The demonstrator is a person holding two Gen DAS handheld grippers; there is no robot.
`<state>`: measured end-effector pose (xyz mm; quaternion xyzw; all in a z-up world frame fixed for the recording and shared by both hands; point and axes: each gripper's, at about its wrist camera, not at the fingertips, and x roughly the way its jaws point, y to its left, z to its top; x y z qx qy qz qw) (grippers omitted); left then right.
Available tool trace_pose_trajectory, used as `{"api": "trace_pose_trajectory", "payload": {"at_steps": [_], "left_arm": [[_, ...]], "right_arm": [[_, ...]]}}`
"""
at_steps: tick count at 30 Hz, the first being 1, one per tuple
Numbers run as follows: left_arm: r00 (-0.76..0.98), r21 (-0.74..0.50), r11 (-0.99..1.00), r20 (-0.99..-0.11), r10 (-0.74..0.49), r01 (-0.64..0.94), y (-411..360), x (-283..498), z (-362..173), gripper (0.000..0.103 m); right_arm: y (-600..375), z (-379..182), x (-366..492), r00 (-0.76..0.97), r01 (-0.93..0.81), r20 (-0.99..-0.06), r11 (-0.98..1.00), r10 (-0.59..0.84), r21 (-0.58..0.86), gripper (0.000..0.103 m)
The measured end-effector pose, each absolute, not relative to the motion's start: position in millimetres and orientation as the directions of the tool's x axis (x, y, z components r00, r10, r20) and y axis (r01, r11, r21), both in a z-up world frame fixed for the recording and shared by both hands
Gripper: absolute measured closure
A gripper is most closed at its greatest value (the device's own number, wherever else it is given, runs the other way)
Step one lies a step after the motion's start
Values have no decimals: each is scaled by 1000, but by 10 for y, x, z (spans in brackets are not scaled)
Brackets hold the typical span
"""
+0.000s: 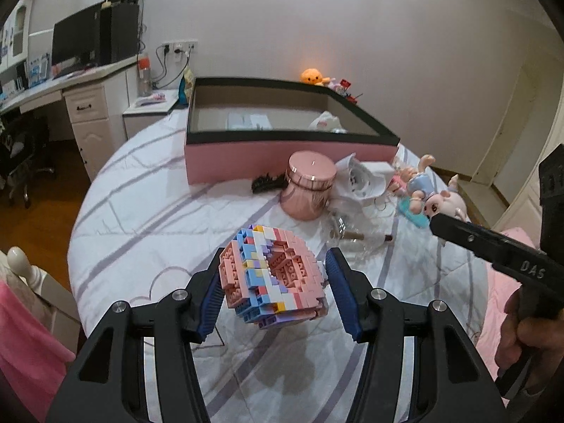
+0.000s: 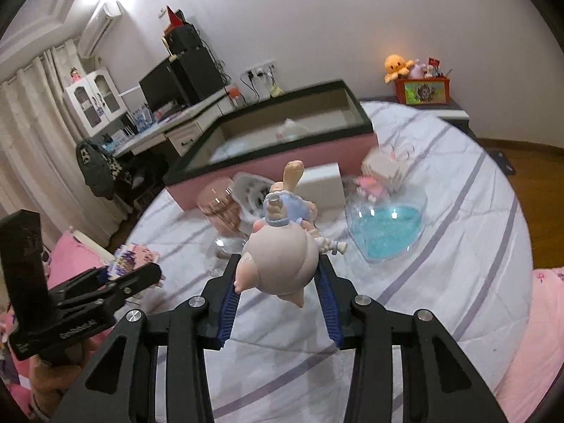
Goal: Organize rigid objects
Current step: 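Lower the block donut and pig doll into the pink box and open both tools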
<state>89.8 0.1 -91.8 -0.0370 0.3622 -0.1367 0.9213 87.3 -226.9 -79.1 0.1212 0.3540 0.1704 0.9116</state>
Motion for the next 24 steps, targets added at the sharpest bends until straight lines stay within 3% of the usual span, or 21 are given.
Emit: {"api": "trace_pose_trajectory", "payload": {"at_steps": [13, 24], "left_arm": [[788, -120, 965, -559, -259, 232, -61, 1627, -211, 47], [733, -140, 974, -641, -228, 181, -195, 2711, -410, 47]], "right_arm": [[-2178, -216, 1755, 732, -275, -569, 927, 374, 255, 61], [-2058, -543, 2635, 662, -236, -674, 944, 329, 230, 61]]}}
